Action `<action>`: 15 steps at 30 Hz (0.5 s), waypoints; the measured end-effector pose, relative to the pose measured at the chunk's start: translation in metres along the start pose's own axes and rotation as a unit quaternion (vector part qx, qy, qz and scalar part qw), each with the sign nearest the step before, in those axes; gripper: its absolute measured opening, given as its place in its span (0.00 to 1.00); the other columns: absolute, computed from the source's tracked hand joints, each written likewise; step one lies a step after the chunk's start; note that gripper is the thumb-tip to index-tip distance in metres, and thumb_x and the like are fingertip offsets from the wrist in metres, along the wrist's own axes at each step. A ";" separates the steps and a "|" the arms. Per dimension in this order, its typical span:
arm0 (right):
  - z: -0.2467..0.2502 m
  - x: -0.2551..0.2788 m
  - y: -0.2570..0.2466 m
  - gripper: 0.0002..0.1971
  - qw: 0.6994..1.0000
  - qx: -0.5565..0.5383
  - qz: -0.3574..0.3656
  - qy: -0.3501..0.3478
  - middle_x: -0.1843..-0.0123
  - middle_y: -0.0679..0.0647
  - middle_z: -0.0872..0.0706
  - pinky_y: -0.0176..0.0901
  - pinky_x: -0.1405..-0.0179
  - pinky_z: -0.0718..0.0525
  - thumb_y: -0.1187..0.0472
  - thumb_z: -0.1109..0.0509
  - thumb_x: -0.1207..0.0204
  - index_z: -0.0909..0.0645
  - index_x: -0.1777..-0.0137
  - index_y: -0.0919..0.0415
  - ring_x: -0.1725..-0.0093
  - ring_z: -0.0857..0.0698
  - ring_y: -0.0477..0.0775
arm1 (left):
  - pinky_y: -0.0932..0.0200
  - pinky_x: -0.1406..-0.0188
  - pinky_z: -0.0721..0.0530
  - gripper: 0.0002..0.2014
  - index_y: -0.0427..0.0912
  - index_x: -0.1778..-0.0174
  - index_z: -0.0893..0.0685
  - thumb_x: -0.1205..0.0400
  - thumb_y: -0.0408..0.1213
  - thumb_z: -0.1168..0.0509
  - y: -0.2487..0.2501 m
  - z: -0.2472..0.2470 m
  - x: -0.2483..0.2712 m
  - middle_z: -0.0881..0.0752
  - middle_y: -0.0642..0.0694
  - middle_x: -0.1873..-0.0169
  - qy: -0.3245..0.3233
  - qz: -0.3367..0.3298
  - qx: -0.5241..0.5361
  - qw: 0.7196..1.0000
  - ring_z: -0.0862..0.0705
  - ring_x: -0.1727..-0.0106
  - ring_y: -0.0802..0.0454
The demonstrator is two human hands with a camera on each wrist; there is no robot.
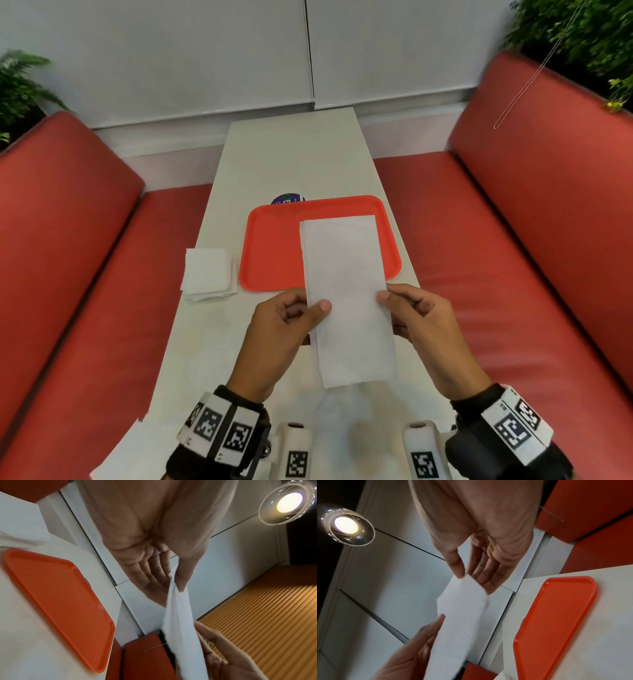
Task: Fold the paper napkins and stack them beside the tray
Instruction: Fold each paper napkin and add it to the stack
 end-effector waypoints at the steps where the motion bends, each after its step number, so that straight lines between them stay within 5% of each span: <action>1: -0.003 0.001 -0.001 0.07 1.000 0.001 0.003 -0.001 0.48 0.55 0.06 0.53 0.46 0.11 0.63 0.28 0.19 0.08 0.49 0.57 0.49 0.08 0.60 | 0.49 0.48 0.08 0.09 0.40 0.44 0.10 0.18 0.36 0.28 0.000 0.002 0.000 0.05 0.42 0.52 0.001 0.000 0.002 1.000 0.06 0.48 0.45; 10: -0.024 0.002 0.001 0.06 0.999 0.023 0.022 0.019 0.50 0.54 0.05 0.54 0.46 0.11 0.61 0.26 0.21 0.08 0.49 0.60 0.50 0.07 0.57 | 0.47 0.49 0.08 0.05 0.42 0.49 0.09 0.18 0.38 0.28 -0.002 0.026 0.000 0.06 0.40 0.55 0.010 -0.008 0.007 1.000 0.07 0.50 0.43; 15: -0.037 0.002 -0.010 0.09 0.997 0.029 0.072 0.000 0.47 0.62 0.08 0.52 0.50 0.12 0.67 0.29 0.19 0.08 0.46 0.58 0.52 0.10 0.55 | 0.49 0.55 0.08 0.12 0.51 0.48 0.08 0.16 0.29 0.31 0.008 0.039 -0.001 0.07 0.38 0.57 -0.017 -0.045 0.028 0.998 0.09 0.54 0.47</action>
Point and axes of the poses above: each hand's wrist, its own x-axis away from the middle knuckle, its own z-axis out of the back of the hand, y = z × x, the point moved 8 cm from there along -x, towards the middle knuckle
